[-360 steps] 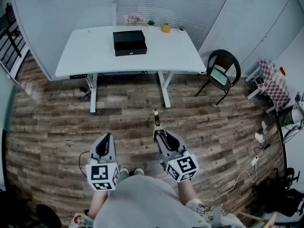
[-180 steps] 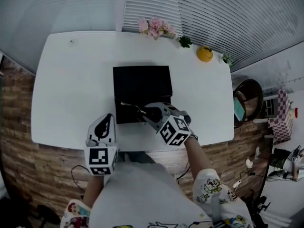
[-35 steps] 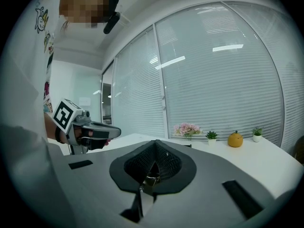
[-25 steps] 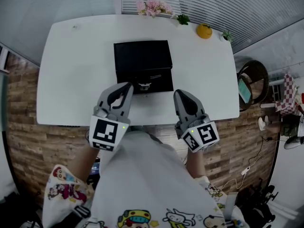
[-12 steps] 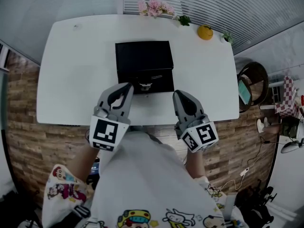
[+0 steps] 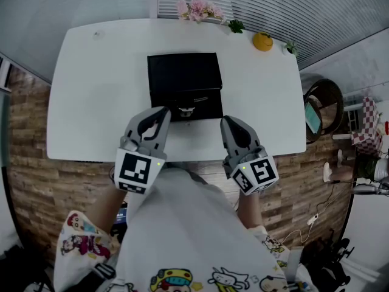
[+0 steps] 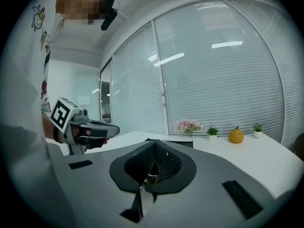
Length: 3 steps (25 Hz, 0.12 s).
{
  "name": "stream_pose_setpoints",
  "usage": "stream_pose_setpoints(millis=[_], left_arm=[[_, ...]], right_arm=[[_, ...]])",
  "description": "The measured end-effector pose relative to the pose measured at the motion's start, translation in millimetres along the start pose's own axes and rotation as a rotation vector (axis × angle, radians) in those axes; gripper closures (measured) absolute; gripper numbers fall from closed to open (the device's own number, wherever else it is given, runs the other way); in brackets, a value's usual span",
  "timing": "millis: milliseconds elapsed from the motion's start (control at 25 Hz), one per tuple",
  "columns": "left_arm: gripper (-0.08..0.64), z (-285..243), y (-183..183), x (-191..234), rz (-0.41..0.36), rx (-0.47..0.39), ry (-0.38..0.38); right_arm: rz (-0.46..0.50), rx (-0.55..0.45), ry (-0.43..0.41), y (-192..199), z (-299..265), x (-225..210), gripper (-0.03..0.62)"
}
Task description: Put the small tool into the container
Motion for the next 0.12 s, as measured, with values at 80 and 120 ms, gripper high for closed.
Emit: stream_pose_setpoints(millis=[80, 120], left_arm=[[0.554, -0.5, 0.3, 1.0, 0.007, 0.004, 0.0], [0.554, -0.7, 0.4, 1.5, 0.01, 0.005, 0.0]], right_arm=[[-0.002, 0.002, 0.0, 0.5, -1.4, 0.0, 0.593], [-0.002, 0.003, 0.0, 0.7, -2.0, 0.1, 0.594]])
Point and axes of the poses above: the fingertips, and each gripper's own axes: z backward along the fingers, x to its left, y out of its underside, the point moved 2 cm from there along z, backward along the fingers, and after that the axes turned 4 degrees about -z, right-handed, at the moved point
